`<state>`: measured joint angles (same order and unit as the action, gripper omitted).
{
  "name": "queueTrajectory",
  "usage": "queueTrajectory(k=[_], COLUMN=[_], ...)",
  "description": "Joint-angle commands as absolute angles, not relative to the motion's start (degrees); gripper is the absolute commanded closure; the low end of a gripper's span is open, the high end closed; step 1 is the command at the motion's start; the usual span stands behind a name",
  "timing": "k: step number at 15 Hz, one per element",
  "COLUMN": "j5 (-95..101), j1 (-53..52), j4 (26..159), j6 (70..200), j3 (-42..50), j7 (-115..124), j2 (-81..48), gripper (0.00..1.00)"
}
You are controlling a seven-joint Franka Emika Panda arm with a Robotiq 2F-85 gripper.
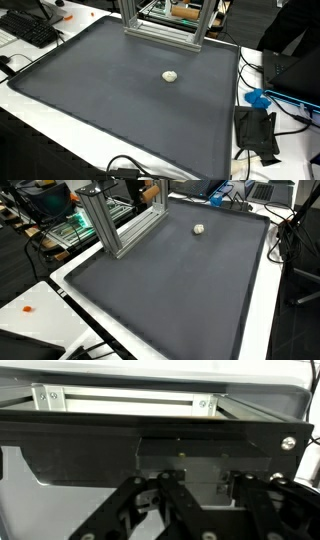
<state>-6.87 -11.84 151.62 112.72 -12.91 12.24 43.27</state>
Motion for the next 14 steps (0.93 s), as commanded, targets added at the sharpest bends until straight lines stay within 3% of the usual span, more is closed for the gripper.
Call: queueTrajectory(k=[1,14], j5=[-8.8,-4.9], j1=[-13.0,-11.1], j4=[154.4,144.9], j6=[113.7,111.0], j3=[-13.6,-12.7], j7=[12.0,8.2], j2=[44.0,39.5], gripper=[0.78,0.78])
